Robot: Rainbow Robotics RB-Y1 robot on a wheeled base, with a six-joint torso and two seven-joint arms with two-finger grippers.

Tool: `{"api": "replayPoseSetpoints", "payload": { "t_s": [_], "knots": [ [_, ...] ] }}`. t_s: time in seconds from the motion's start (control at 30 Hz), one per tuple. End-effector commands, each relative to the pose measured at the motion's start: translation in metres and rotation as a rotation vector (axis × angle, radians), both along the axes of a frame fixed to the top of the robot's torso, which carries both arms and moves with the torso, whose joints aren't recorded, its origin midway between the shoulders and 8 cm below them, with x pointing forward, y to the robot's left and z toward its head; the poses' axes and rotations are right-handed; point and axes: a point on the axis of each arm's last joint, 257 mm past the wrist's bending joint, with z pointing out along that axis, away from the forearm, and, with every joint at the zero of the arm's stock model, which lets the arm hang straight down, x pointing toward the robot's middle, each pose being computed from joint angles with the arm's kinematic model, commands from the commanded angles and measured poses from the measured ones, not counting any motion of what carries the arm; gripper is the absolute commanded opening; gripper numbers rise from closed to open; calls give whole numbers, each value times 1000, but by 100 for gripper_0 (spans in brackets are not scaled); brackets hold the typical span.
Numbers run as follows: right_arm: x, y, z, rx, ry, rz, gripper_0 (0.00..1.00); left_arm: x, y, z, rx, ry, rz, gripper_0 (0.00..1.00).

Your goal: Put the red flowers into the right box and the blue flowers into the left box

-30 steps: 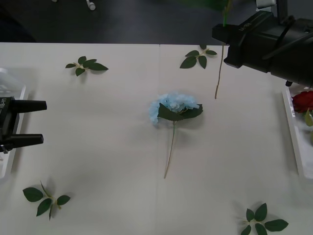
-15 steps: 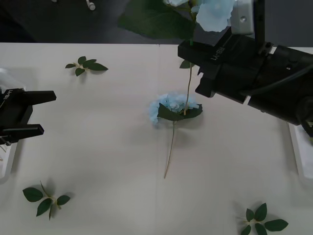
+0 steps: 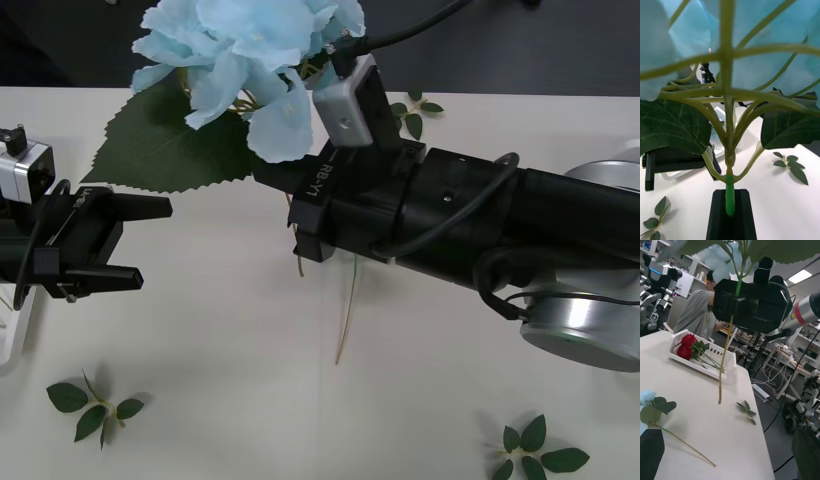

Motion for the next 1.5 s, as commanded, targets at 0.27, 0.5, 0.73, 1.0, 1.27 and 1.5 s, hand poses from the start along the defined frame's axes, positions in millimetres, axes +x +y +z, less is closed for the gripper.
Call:
{"api": "replayPoseSetpoints", "payload": {
  "t_s": [0.27, 0.5, 0.73, 1.0, 1.27, 1.5],
  "knots": [
    [8, 57, 1, -7, -21, 60, 0, 4, -35, 8, -46, -44, -20, 100],
    [11, 79, -9, -21, -11, 74, 0, 13, -51, 3, -43, -36, -6, 100],
    [11, 88, -14, -44, 12, 79, 0, 22, -63, 3, -35, -38, 8, 100],
    [9, 90, -13, -37, 24, 83, 0, 24, -70, 0, -33, -29, 8, 11],
    [9, 90, -13, -37, 24, 83, 0, 22, -75, -2, -28, -25, -5, 0],
    [9, 90, -13, -37, 24, 83, 0, 21, -77, -3, -26, -23, -12, 0]
  ]
}}
